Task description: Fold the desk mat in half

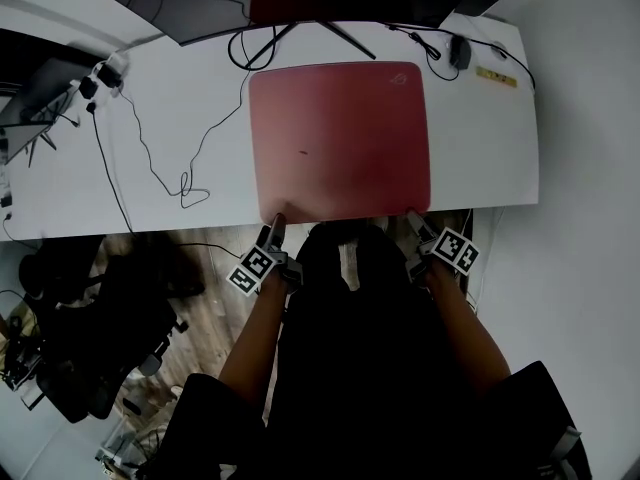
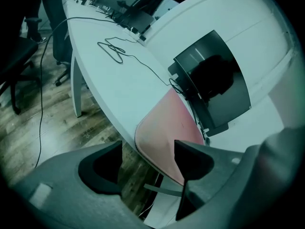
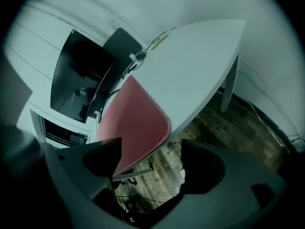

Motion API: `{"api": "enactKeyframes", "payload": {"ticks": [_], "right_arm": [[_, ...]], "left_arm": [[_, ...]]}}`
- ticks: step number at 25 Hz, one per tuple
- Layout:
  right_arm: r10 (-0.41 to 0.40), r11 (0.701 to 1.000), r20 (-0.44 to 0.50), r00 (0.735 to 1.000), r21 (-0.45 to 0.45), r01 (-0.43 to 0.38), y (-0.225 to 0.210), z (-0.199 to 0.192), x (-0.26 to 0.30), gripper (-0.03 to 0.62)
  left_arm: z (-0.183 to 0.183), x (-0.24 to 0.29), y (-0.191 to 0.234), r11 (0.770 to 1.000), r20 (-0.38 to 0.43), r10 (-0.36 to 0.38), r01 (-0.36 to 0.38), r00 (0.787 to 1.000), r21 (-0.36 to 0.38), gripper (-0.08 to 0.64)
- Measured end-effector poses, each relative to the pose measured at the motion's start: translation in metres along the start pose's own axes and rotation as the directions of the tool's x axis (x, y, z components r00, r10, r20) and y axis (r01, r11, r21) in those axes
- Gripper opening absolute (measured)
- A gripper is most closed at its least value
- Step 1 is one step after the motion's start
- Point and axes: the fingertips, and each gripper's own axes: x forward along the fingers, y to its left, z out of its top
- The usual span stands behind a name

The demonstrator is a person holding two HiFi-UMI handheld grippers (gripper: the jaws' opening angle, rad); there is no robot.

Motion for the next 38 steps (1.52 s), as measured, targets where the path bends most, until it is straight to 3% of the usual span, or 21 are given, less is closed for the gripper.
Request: {"api": "enactKeyframes", "payload": {"ticks": [5,9,12,14,15,24,29,35,38], "right_arm": [[-0.013,0.996,0.016,1.000,0.091,0.012,-0.010,0.006,0.013,0.383],[-0.019,0.995,-0.002,1.000,0.094,0.019,-0.007,0.008,0.019,0.373],[-0.062,0.994,-0.021,0.998,0.088,0.064,-0.010,0.007,0.020,0.310],[-0.109,0.988,-0.030,0.994,0.105,0.111,-0.018,0.007,0.019,0.207],[-0.119,0.986,-0.034,0.992,0.115,0.122,-0.021,0.007,0.018,0.192],[-0.113,0.979,-0.080,0.990,0.162,0.125,-0.021,0.005,0.017,0.155],[-0.119,0.968,-0.093,0.989,0.210,0.136,-0.022,0.003,0.013,0.110],[-0.128,0.967,-0.093,0.987,0.208,0.145,-0.017,0.003,0.005,0.021],[-0.114,0.970,-0.091,0.989,0.204,0.131,-0.015,0.003,0.004,0.017]], "left_arm": [[0.003,0.007,0.000,1.000,0.008,0.011,-0.011,1.000,0.010,0.331],[0.003,0.009,0.002,0.999,-0.007,0.028,-0.027,1.000,0.021,0.330],[0.004,0.007,0.010,0.997,-0.014,0.069,-0.069,0.998,0.018,0.279],[0.005,0.005,0.016,0.995,-0.016,0.097,-0.097,0.995,0.000,0.193],[0.005,0.004,0.017,0.995,-0.020,0.104,-0.104,0.994,-0.008,0.190],[0.005,0.000,0.019,0.986,-0.048,0.138,-0.142,0.989,-0.089,0.124],[0.007,-0.010,0.017,0.976,-0.025,0.147,-0.150,0.989,-0.155,0.044],[0.011,-0.016,0.006,0.980,-0.018,0.122,-0.123,0.992,-0.155,0.034],[0.013,-0.018,0.004,0.984,-0.022,0.118,-0.120,0.993,-0.133,0.031]]}}
